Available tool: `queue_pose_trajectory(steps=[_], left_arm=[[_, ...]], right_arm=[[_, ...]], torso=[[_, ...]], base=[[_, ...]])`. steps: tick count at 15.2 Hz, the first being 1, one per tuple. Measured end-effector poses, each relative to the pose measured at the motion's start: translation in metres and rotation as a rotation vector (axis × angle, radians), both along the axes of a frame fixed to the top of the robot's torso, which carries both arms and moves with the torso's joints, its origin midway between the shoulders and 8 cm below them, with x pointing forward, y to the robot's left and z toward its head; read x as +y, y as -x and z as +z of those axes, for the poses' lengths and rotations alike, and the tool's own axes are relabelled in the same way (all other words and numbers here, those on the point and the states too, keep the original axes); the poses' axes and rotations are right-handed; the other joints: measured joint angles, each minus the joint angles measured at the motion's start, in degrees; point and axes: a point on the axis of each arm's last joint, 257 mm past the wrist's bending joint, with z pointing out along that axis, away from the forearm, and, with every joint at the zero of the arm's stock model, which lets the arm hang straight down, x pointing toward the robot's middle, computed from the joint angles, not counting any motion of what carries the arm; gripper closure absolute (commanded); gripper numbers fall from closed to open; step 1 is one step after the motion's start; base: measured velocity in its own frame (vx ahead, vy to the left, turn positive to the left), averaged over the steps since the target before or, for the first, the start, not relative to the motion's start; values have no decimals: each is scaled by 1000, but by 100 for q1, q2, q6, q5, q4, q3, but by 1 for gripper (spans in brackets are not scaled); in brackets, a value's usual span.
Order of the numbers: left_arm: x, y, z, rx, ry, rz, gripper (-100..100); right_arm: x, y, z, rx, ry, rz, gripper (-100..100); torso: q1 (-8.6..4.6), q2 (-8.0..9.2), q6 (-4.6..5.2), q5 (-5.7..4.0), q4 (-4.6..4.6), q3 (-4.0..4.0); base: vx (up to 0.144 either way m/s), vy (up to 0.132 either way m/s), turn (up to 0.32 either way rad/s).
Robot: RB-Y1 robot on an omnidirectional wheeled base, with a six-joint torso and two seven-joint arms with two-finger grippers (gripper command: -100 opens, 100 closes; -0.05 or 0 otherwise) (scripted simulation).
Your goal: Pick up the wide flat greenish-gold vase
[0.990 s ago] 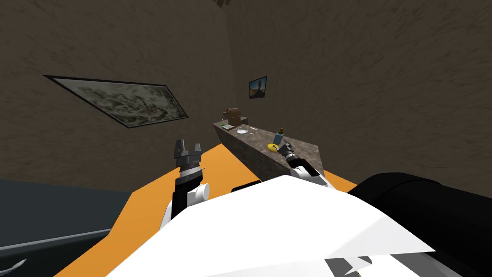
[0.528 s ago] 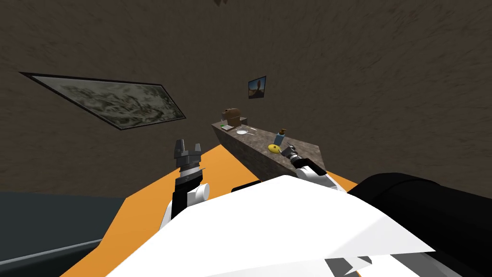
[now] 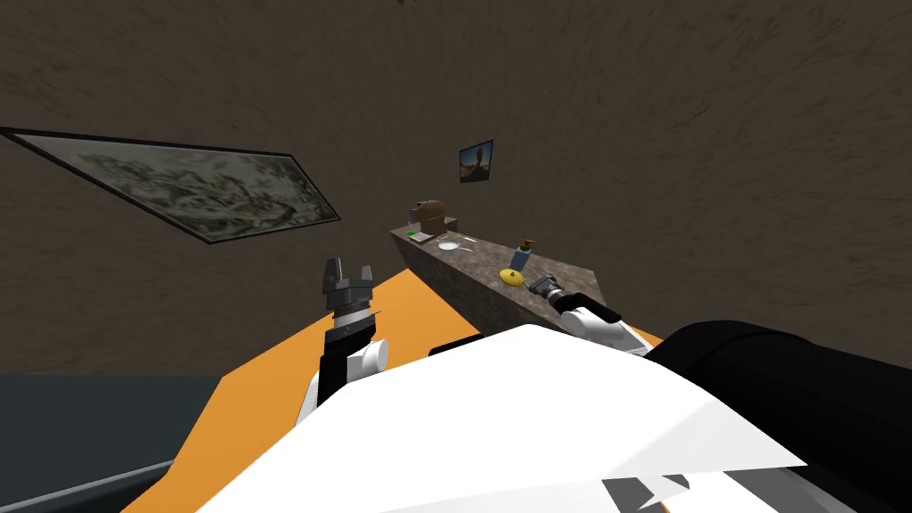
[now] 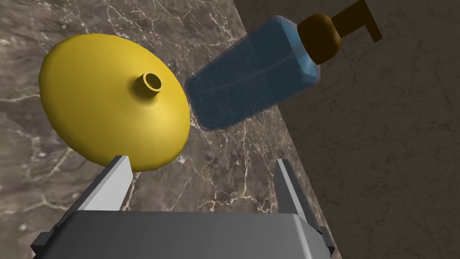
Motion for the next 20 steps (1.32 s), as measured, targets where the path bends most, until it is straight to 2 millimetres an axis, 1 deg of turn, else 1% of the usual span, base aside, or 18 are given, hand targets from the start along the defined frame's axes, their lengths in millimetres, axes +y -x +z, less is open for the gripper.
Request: queue_pose_trajectory(steps=[5, 6, 8, 10, 14, 16, 20], left_arm=[[0, 0, 0, 0, 0, 0, 0], [0, 0, 0, 0, 0, 0, 0], [0, 0, 0, 0, 0, 0, 0], [0, 0, 0, 0, 0, 0, 0], [0, 0, 0, 0, 0, 0, 0], [0, 0, 0, 0, 0, 0, 0], [0, 0, 0, 0, 0, 0, 0]], right_arm=[[-20, 18, -13, 66, -122, -63, -100], [-28, 24, -16, 85, -149, -81, -100], [-33, 33, -25, 114, -205, -108, -100], [-42, 43, -29, 139, -259, -138, -100], [-50, 57, -39, 180, -349, -186, -100], [-57, 66, -41, 197, -399, -216, -100], [-62, 80, -44, 232, -481, -263, -100]], torso=[[1, -7, 0, 0, -1, -3], [2, -9, 0, 1, -2, -5], [0, -5, -1, 0, -1, -3], [0, -1, -1, 0, 0, -1], [-2, -2, -1, 0, 0, -1], [0, -3, -1, 0, -1, -2], [-3, 0, -1, -1, 0, 0]], base=[[63, 27, -16], [71, 31, -8], [47, 23, 4], [45, 22, 0], [55, 22, 14], [50, 21, 15], [50, 16, 33]])
